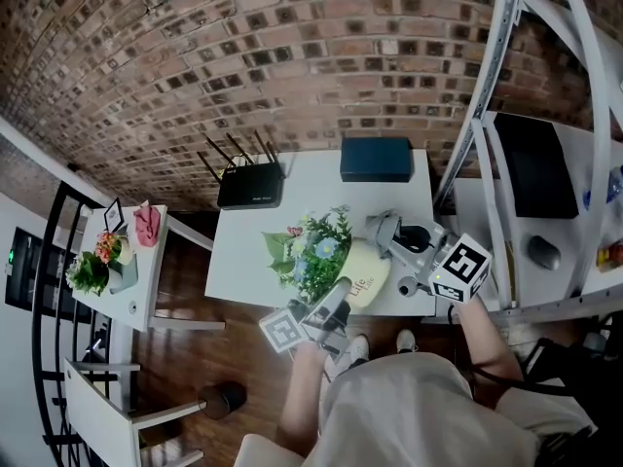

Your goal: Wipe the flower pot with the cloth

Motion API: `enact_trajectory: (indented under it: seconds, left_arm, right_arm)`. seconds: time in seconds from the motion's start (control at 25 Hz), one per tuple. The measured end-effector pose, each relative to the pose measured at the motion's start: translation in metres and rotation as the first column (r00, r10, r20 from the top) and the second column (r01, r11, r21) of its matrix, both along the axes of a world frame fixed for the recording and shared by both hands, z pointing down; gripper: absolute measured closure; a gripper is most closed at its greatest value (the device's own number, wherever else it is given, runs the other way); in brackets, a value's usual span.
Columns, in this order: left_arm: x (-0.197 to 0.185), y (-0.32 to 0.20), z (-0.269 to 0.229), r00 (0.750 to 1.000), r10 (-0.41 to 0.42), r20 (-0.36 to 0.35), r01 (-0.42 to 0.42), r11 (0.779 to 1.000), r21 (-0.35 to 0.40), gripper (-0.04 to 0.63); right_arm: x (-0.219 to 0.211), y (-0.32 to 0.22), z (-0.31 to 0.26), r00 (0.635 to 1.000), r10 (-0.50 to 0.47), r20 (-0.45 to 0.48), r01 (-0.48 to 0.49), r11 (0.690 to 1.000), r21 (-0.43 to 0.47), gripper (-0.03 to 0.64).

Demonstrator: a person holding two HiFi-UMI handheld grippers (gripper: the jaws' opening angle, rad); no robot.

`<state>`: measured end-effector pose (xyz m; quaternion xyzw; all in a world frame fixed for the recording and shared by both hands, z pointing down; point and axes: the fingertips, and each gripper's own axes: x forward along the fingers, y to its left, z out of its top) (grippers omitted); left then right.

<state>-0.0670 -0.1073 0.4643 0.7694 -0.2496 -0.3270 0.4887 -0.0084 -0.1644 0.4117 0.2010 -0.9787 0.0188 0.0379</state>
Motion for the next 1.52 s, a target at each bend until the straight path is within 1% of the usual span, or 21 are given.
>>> enact_trajectory:
  seconds: [0.12, 0.2, 0.28, 0.36, 0.44, 0.52, 0.6, 0.68, 0.8, 0.88, 0.96, 1.08, 1.16, 1.28, 1.4, 1.52]
  left_arm:
    - [-0.003, 0.004, -0.007, 0.999, -0.002, -0.054, 0.002, 1.0, 0.002, 0.129]
    - [-0.005, 0.004, -0.013, 0.994, -0.008, -0.112, 0.008, 1.0, -0.001, 0.13]
    - [-0.008, 0.001, -0.021, 0.984, -0.02, -0.18, 0.021, 1.0, 0.005, 0.13]
    - [-0.014, -0.004, -0.029, 0.968, -0.043, -0.249, 0.046, 0.999, 0.006, 0.13]
    - [-0.023, -0.011, -0.033, 0.954, -0.084, -0.289, 0.087, 0.996, -0.001, 0.13]
    - [-0.032, -0.019, -0.034, 0.952, -0.128, -0.279, 0.132, 0.991, -0.005, 0.13]
    - [-0.038, -0.025, -0.031, 0.96, -0.163, -0.229, 0.166, 0.986, -0.006, 0.13]
    - [-0.041, -0.031, -0.026, 0.965, -0.187, -0.183, 0.188, 0.982, -0.017, 0.13]
    - [-0.046, -0.032, -0.019, 0.966, -0.199, -0.164, 0.197, 0.98, -0.029, 0.132]
    - [-0.044, -0.03, -0.016, 0.967, -0.195, -0.163, 0.192, 0.981, -0.035, 0.132]
    - [-0.039, -0.025, -0.017, 0.968, -0.174, -0.179, 0.169, 0.985, -0.04, 0.132]
    - [-0.028, -0.017, -0.019, 0.969, -0.137, -0.208, 0.132, 0.991, -0.036, 0.133]
    - [-0.025, -0.012, -0.019, 0.966, -0.121, -0.228, 0.116, 0.993, -0.036, 0.135]
    - [-0.021, -0.005, -0.023, 0.964, -0.097, -0.247, 0.094, 0.995, -0.025, 0.137]
    - [-0.018, -0.002, -0.03, 0.956, -0.082, -0.282, 0.08, 0.997, -0.019, 0.137]
    - [-0.02, -0.005, -0.036, 0.944, -0.094, -0.318, 0.093, 0.996, -0.019, 0.137]
  right_arm:
    - [0.011, -0.017, 0.033, 0.998, 0.046, 0.047, -0.04, 0.99, -0.134, 0.618]
    - [0.011, -0.017, 0.056, 0.997, 0.049, 0.061, -0.035, 0.978, -0.208, 0.618]
    - [0.003, -0.006, 0.074, 0.998, 0.018, 0.059, -0.003, 0.966, -0.257, 0.618]
    - [-0.011, 0.011, 0.086, 0.999, -0.02, 0.046, 0.032, 0.958, -0.284, 0.618]
    - [-0.024, 0.032, 0.094, 0.997, -0.073, 0.032, 0.079, 0.951, -0.3, 0.618]
    - [-0.037, 0.056, 0.096, 0.99, -0.141, 0.027, 0.143, 0.94, -0.31, 0.618]
    - [-0.049, 0.08, 0.089, 0.977, -0.21, 0.034, 0.211, 0.93, -0.301, 0.618]
    - [-0.057, 0.1, 0.073, 0.963, -0.266, 0.043, 0.268, 0.927, -0.264, 0.618]
    - [-0.06, 0.11, 0.037, 0.954, -0.295, 0.058, 0.301, 0.938, -0.17, 0.618]
    - [-0.054, 0.103, 0.01, 0.955, -0.28, 0.097, 0.29, 0.95, -0.114, 0.618]
    - [-0.044, 0.088, -0.014, 0.961, -0.239, 0.142, 0.251, 0.965, -0.072, 0.618]
    - [-0.025, 0.054, -0.037, 0.963, -0.15, 0.223, 0.166, 0.985, -0.056, 0.618]
    - [-0.011, 0.031, -0.042, 0.963, -0.067, 0.261, 0.089, 0.994, -0.07, 0.618]
    - [0.002, 0.004, -0.029, 0.967, 0.031, 0.254, -0.004, 0.994, -0.107, 0.618]
    - [0.007, -0.006, -0.003, 0.97, 0.078, 0.229, -0.041, 0.986, -0.162, 0.618]
    - [0.002, 0.003, 0.025, 0.978, 0.079, 0.194, -0.036, 0.975, -0.217, 0.618]
